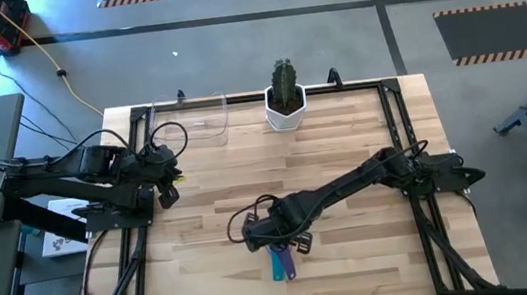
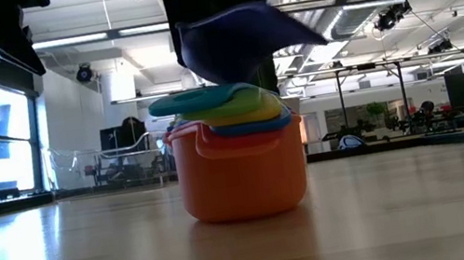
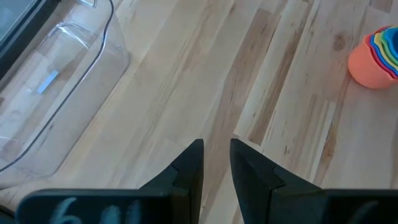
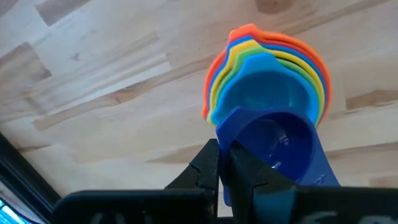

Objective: Nest measuring cups in basket
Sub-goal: Stack the purple measuring cup on the light blue measuring cup

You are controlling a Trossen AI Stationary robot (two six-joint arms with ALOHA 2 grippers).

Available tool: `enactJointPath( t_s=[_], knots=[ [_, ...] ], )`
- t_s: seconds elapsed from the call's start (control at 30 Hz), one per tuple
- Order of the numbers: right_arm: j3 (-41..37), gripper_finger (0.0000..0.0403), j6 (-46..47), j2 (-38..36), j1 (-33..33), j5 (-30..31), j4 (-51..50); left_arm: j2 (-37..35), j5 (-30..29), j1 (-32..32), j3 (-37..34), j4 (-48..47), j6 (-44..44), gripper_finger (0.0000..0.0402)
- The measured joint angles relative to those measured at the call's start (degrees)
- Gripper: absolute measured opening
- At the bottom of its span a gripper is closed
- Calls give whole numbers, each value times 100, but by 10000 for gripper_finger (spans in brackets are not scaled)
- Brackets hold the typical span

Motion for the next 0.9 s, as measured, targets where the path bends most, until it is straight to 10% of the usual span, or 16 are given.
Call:
enactJointPath(
  t_s=[0.6,0.9],
  knots=[
    [1,66,-154,0,-106,-174,-7,0,29,0,0,-3,153,70],
    [11,67,-1127,-111,-229,-126,-217,0,1082,-138,0,-1,119,70]
  ],
)
